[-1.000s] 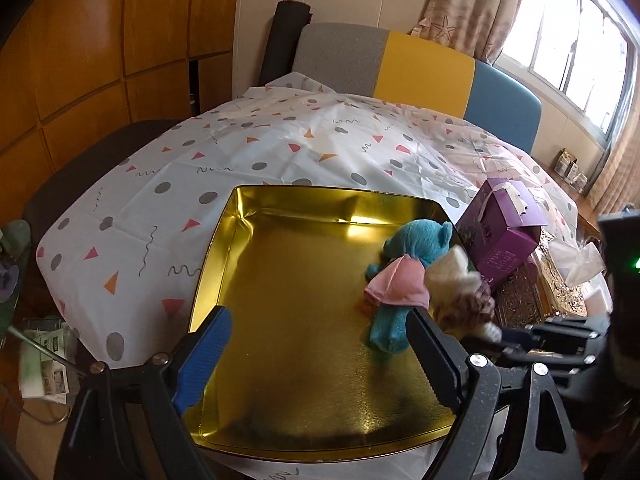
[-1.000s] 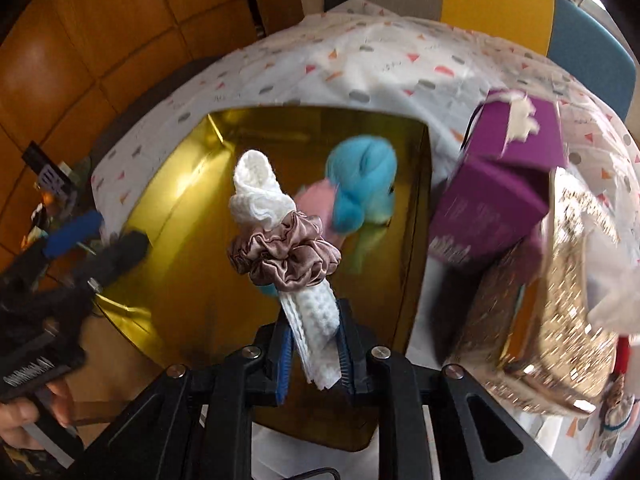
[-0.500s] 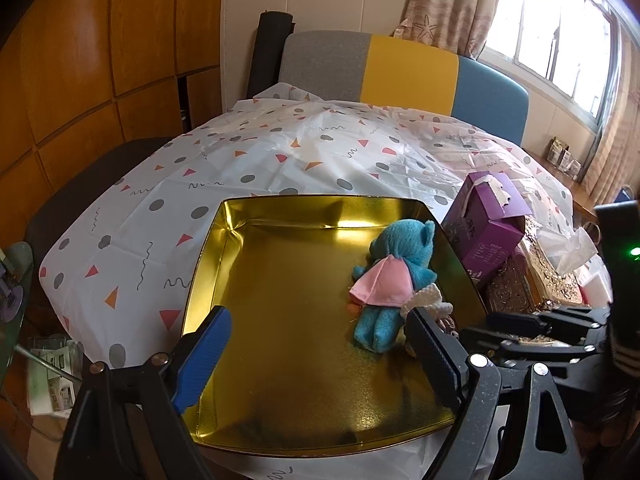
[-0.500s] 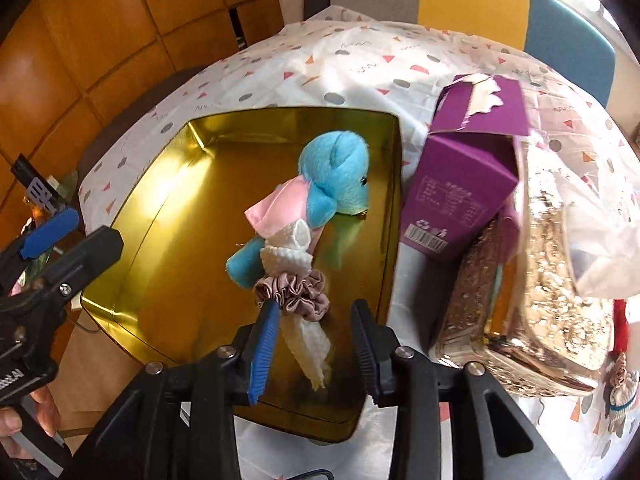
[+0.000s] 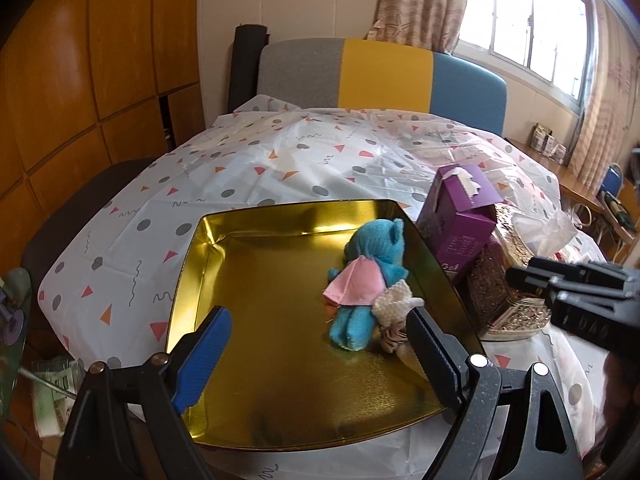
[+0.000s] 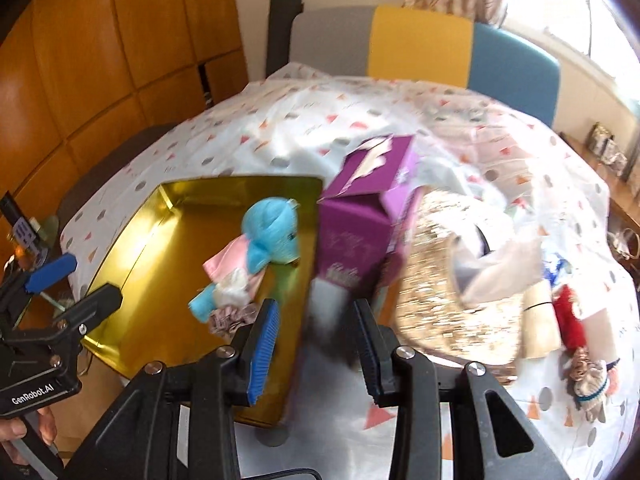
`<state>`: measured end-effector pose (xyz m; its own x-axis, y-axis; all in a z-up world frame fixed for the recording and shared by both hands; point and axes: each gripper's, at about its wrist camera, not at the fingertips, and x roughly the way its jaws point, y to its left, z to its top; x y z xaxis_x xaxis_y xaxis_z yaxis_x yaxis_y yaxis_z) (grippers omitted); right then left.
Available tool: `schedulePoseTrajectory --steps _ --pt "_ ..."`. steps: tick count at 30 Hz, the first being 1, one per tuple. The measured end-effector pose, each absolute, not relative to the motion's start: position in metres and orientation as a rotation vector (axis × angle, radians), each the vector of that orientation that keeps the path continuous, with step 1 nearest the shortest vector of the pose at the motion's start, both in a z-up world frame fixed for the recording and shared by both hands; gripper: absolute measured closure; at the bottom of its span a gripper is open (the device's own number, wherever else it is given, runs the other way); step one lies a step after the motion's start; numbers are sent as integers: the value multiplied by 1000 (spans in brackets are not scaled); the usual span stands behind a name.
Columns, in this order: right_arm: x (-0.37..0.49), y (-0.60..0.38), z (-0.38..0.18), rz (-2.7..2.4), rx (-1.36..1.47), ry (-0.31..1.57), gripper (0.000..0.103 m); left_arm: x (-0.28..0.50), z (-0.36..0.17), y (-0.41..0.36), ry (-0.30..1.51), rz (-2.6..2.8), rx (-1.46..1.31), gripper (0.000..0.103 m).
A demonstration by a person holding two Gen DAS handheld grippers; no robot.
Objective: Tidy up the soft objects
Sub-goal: 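Move both tools back from the tray to the pile of soft items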
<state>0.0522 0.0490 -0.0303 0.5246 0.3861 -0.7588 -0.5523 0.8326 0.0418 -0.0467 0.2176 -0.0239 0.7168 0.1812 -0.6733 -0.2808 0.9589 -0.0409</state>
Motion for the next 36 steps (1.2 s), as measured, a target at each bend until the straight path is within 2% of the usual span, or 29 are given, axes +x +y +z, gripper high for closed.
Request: schedulePoseTrajectory --steps 24,36 --pt "98 -142 0 129 -38 759 64 -37 -17 151 738 101 -8 13" --pt "128 -279 -29 -221 113 783 64 -28 -15 108 752 -81 24 13"
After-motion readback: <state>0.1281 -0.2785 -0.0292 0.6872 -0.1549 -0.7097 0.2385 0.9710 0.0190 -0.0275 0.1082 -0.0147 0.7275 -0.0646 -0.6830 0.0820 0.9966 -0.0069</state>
